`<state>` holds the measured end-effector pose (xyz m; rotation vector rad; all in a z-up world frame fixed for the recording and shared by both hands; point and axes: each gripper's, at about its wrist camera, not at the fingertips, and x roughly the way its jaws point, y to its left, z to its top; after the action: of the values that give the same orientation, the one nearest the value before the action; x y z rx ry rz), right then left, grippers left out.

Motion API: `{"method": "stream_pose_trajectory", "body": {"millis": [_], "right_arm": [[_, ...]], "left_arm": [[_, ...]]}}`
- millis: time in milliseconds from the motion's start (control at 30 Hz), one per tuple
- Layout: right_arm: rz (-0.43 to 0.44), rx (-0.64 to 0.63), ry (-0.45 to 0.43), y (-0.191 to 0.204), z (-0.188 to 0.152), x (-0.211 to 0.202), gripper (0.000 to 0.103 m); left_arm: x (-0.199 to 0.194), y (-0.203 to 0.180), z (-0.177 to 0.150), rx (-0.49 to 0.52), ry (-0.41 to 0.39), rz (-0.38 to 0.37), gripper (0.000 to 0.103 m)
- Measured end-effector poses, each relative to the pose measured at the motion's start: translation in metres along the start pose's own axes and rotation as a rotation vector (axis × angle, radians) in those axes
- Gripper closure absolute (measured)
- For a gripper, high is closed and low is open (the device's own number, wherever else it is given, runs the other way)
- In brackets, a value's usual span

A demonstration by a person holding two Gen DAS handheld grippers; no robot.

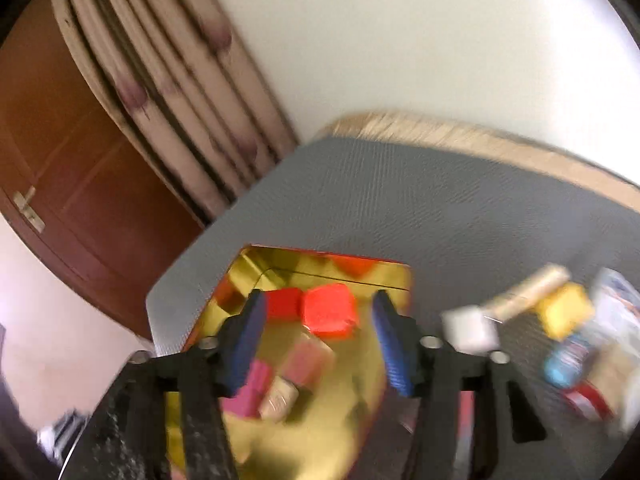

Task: Organize rigid objects
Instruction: 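Lower the red square case into the tin and open the right tool, then grasp the MARUBI box with the left tool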

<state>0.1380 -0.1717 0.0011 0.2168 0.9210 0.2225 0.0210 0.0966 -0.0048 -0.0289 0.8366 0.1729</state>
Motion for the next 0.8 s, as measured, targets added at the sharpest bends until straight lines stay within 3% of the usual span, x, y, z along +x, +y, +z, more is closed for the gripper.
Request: {"method": "stream_pose_trajectory", "body": {"millis": [33, 100, 267, 367, 467, 567, 600, 800], "right_arm": [[-0.035, -0.001, -0.041, -0.013, -0.013, -0.023, 0.023], [-0.127, -0.004, -0.101, -0.039, -0.038, -0.06, 0.016], [-0.511, -0.054, -0.073, -0.135, -0.115, -0.136, 0.015], [-0.652, -0.018, -0.024, -0.193, -0.152, -0.17, 0.015], [-0.692, 0.044, -0.02, -0.228, -0.174, -0.193, 0.015], [-0.632, 0.141, -0.066, -0.248, -0.182, -0.211, 0.014], [-0.617, 0.156, -0.09, -0.25, -0.183, -0.214, 0.009], [-0.535, 0.157, -0.109, -0.25, -0.185, -0.221, 0.007]], "left_arm": [[-0.002, -0.003, -0.001, 0.012, -0.004, -0.007, 0.055], [-0.006, -0.011, -0.002, 0.047, -0.021, -0.042, 0.055], [-0.028, -0.051, -0.006, 0.15, -0.024, -0.215, 0.055], [-0.035, -0.085, 0.001, 0.175, 0.021, -0.366, 0.051], [-0.025, -0.123, 0.018, 0.148, 0.111, -0.494, 0.049], [-0.009, -0.162, 0.038, 0.134, 0.187, -0.529, 0.049], [-0.002, -0.177, 0.044, 0.134, 0.214, -0.54, 0.049], [0.049, -0.242, 0.077, 0.007, 0.394, -0.617, 0.049]]}}
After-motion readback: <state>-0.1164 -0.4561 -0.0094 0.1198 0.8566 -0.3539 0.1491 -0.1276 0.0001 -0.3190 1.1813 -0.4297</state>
